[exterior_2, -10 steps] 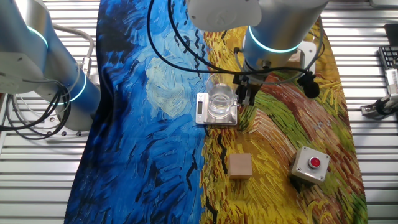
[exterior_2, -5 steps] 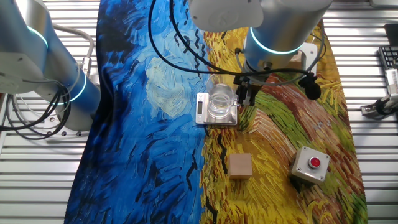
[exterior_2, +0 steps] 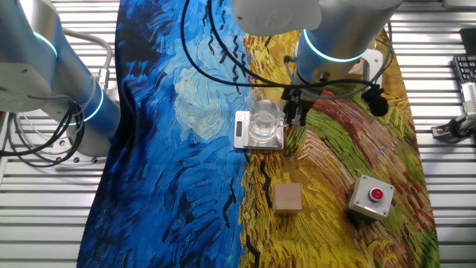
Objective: Pour the water from one cup into another empty cup
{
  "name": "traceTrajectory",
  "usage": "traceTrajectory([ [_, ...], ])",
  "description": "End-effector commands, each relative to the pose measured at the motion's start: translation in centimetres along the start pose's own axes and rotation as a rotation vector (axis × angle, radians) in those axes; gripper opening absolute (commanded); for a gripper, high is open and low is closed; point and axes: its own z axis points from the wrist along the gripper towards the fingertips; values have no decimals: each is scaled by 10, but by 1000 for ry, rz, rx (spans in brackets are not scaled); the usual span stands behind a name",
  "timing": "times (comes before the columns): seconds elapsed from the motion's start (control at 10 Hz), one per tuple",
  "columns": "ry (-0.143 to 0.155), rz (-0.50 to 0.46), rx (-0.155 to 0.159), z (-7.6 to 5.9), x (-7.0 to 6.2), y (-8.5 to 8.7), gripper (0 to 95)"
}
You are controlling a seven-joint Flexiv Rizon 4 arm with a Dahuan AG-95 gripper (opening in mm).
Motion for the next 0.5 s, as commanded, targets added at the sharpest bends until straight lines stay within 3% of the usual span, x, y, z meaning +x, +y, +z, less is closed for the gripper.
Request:
traceTrajectory([
  [0.1,0,-7,15,1,-3,1,0],
  [0.5,6,-13,19,-3,-3,1,0],
])
